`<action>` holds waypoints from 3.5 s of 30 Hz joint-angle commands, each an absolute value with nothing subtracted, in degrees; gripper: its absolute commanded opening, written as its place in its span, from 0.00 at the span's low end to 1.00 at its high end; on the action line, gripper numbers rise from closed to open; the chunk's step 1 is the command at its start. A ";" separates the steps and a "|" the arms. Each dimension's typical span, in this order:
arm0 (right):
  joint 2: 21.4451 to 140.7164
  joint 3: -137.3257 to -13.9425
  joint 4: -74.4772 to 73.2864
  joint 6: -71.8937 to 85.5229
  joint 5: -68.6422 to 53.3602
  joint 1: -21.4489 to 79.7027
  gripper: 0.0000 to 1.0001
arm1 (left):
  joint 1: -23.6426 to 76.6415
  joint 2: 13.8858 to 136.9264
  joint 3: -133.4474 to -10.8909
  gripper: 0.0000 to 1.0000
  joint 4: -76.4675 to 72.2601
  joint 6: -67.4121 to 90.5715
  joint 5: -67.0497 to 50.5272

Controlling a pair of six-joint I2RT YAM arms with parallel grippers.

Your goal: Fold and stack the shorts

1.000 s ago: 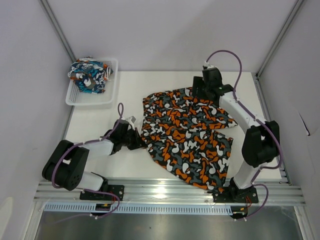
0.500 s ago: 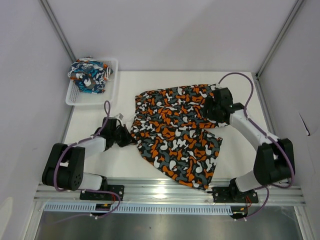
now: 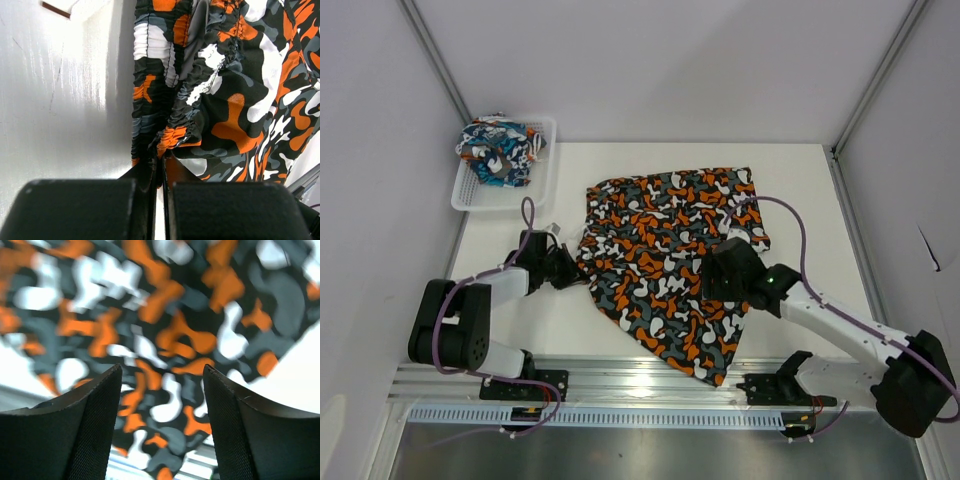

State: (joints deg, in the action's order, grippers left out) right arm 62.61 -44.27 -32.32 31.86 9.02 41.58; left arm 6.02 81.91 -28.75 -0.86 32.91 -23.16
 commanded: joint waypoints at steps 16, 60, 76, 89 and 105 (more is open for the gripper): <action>92.10 -54.48 -23.64 30.06 10.11 33.23 0.64 | 5.19 79.01 -27.60 0.01 -1.32 32.69 -21.71; 65.76 -46.77 -38.49 41.03 9.66 25.05 0.84 | 5.18 72.34 -22.85 0.78 -2.37 35.86 -20.74; 51.85 -36.22 -51.94 69.86 11.95 29.00 0.72 | 5.19 56.43 -21.71 0.96 9.93 41.22 -11.25; 50.63 -34.11 -61.69 92.35 16.79 45.78 0.68 | 5.54 47.20 -14.42 0.95 10.54 47.55 -12.92; 47.64 -25.14 -55.90 110.21 25.13 48.34 0.62 | 10.37 52.82 -13.18 0.95 4.67 55.19 -6.95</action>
